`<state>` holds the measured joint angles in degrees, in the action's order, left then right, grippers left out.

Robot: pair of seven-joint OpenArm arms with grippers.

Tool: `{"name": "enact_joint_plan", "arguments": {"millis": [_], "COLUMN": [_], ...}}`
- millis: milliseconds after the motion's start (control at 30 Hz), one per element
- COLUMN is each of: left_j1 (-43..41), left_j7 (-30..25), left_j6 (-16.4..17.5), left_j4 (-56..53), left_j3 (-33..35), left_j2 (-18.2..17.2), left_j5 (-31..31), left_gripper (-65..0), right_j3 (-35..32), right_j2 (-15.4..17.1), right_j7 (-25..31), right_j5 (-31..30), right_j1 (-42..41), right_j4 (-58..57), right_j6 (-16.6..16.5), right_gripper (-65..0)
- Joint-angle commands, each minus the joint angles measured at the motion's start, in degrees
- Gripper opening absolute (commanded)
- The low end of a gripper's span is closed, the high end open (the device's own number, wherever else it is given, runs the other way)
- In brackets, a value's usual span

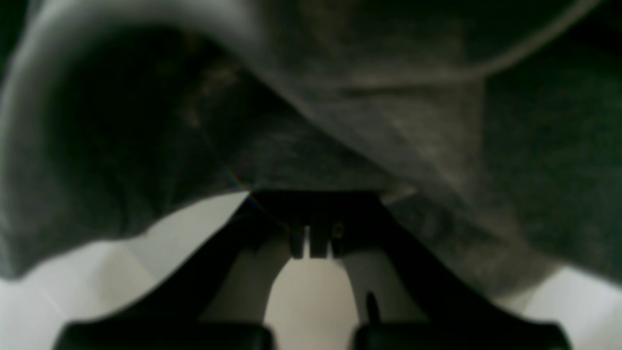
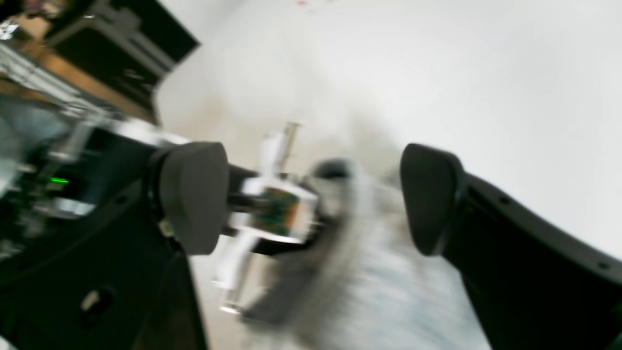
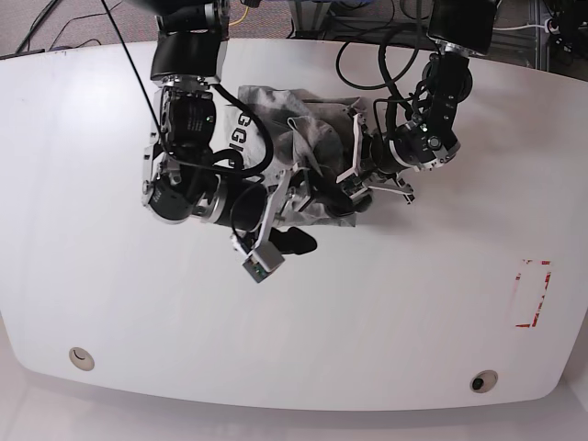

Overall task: Layout the t-shirt on the table in an organized manner, then fold the t-shirt properly
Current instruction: 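Open the left gripper and withdraw it from the folded shirt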

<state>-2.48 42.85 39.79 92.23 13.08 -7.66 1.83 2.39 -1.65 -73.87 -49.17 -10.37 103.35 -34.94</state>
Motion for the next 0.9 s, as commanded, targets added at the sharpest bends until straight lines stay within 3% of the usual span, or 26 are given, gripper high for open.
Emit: {"name": "enact_joint_plan", "arguments": {"millis": [0,400,600,700,867], "left_j1": [0.06,1.56,3.23,4.11,5.69], "left_j7": [1.85,1.85,1.85,1.85,1.85], "left_j6": [0.21,0.21,0.21,0.21,0.21], "left_j4": [2.06,10.50,12.26,13.40,16.57], "left_j3": [-1.17,-8.20,-11.54,-12.69,-17.70], "left_j2": [-0.65,-0.82,-0.47,0.32,1.20], "left_j5": [1.21,1.21,0.94,0.94,0.86], "left_gripper": [-65.0,-65.0,-65.0,-65.0,-65.0], "right_j3": [0.82,1.87,1.87,1.87,1.61], "right_j2": [2.13,12.33,13.47,13.47,13.21], "right_j7": [1.12,4.55,4.90,4.90,4.99], "right_j5": [-1.25,-1.25,-1.25,-1.25,-1.07], "right_j1": [-1.19,3.91,6.20,6.90,7.95], "right_j4": [1.13,2.98,5.00,5.44,5.44], "right_j6": [-0.45,-1.41,-3.08,-3.17,-3.26], "right_gripper": [-11.7,-11.9,-12.0,-15.9,-29.6]}}
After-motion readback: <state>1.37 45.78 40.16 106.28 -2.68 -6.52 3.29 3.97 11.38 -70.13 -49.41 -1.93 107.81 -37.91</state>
